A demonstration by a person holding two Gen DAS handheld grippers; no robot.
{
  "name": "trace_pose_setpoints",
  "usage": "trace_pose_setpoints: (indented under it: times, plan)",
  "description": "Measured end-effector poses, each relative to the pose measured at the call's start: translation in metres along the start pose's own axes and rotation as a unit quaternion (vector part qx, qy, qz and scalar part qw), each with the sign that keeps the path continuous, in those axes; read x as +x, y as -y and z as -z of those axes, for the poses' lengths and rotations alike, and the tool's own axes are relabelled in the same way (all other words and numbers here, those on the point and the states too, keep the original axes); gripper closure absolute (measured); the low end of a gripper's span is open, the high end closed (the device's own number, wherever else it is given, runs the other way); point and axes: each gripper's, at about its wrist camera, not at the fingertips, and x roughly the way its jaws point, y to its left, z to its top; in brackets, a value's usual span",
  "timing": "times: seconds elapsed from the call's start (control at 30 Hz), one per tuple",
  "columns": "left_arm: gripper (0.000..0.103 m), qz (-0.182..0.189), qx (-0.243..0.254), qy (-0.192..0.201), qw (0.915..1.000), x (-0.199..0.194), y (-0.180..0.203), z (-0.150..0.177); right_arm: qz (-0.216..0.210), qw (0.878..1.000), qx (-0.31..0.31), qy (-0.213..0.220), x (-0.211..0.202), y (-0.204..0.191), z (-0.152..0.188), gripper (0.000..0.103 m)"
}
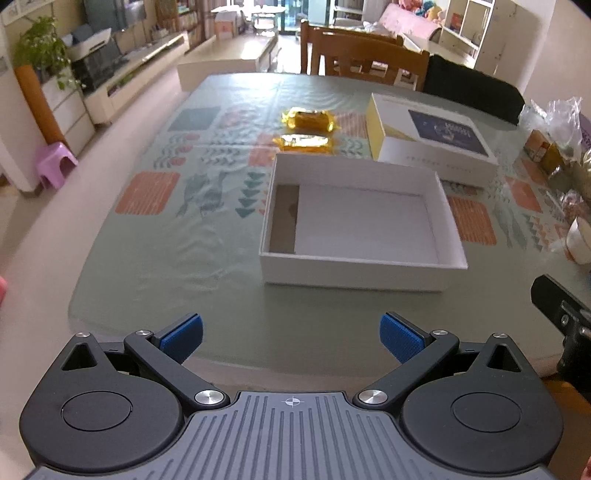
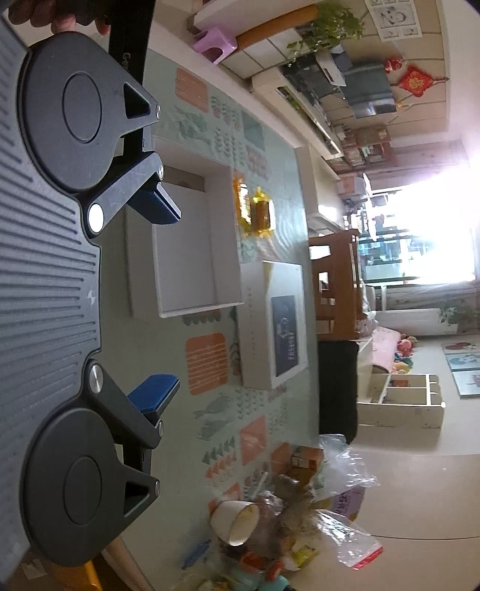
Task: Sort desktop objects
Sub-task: 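Move the left tool over the white box toward the barcoded yellow bun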
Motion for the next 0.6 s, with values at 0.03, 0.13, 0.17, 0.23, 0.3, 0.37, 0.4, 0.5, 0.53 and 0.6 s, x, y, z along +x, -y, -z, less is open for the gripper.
trace_pose_setpoints:
  times: [0.03,0.13,0.17,0.23,0.3,0.37,0.4,0.5,0.53,0.6]
  plan:
    - [0.000,0.001,-0.002,0.000,1.0000,0.000,0.000,-0.002,-0.001,1.000,-0.001,0.002,0.001,0.001,-0.003,0.000]
    - [0.000,0.004,-0.007,0.002,1.0000,0.002,0.002,-0.009,0.000,1.000,-0.005,0.006,0.003,0.001,-0.011,0.000]
    - [0.000,0.005,-0.008,0.001,1.0000,0.003,0.001,-0.011,-0.001,1.000,-0.005,0.007,0.005,0.000,-0.013,0.000]
    - [0.000,0.008,-0.008,0.002,0.9999,0.006,0.001,-0.016,-0.001,1.000,-0.007,0.006,0.011,-0.002,-0.017,0.000]
    - [0.000,0.013,-0.008,0.001,0.9999,0.012,-0.002,-0.023,0.000,1.000,-0.008,0.006,0.017,-0.006,-0.020,0.000]
    - [0.000,0.018,-0.008,0.001,0.9998,0.018,-0.005,-0.031,0.001,1.000,-0.009,0.008,0.024,-0.012,-0.024,0.000]
    - [0.000,0.021,-0.008,0.001,0.9998,0.020,-0.006,-0.034,0.003,1.000,-0.009,0.011,0.027,-0.014,-0.026,0.000]
    - [0.000,0.030,-0.013,-0.001,0.9995,0.029,-0.011,-0.047,0.011,1.000,-0.003,0.008,0.036,-0.021,-0.035,0.000]
    - [0.000,0.033,-0.016,-0.001,0.9993,0.034,-0.014,-0.053,0.009,1.000,-0.003,0.008,0.040,-0.024,-0.038,0.000]
    - [0.000,0.033,-0.020,-0.005,0.9992,0.044,-0.018,-0.062,0.006,1.000,-0.005,0.009,0.049,-0.029,-0.044,0.000]
